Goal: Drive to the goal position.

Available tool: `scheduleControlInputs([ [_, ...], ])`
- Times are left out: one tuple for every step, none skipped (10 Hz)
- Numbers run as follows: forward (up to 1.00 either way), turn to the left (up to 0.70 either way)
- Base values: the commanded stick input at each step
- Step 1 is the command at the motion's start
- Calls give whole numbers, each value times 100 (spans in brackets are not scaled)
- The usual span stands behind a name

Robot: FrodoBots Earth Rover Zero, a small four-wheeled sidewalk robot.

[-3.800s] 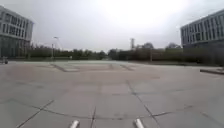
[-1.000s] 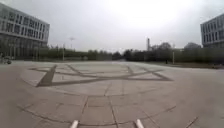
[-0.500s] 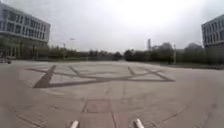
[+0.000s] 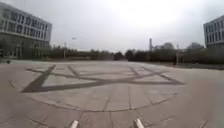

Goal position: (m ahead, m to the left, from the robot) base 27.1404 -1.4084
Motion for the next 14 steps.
scheduleControlInputs([
  [100, 0],
  [100, -36],
  [100, -40],
  [100, -31],
  [100, -17],
  [100, 0],
  [100, 0],
  [100, 0],
  [100, -16],
  [100, -37],
  [100, -40],
  [100, -40],
  [100, -40],
  [100, -40],
])
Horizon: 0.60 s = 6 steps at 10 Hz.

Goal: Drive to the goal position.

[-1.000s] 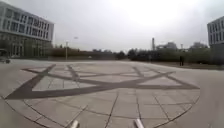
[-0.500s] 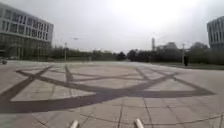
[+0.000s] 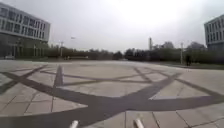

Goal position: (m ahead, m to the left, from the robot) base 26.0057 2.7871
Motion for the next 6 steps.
scheduleControlInputs([
  [100, -40],
  [100, 2],
  [100, 2],
  [100, 2],
  [100, 2],
  [100, 2],
])
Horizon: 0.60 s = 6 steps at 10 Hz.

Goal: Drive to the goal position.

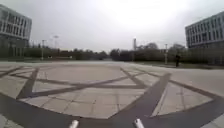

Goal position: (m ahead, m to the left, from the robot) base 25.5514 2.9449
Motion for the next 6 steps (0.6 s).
scheduleControlInputs([
  [100, 0],
  [100, -14],
  [100, -40],
  [100, -40],
  [100, -12],
  [100, 0],
])
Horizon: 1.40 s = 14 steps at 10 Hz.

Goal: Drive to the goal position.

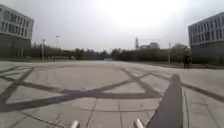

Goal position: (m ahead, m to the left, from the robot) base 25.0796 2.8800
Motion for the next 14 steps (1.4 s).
scheduleControlInputs([
  [100, 0],
  [100, 0],
  [100, 0],
  [100, 0],
  [100, 0],
  [100, 0],
  [100, 0],
  [100, 0],
  [100, 0],
  [100, 0],
  [100, 0],
  [100, 0],
  [100, 0],
  [100, 0],
])
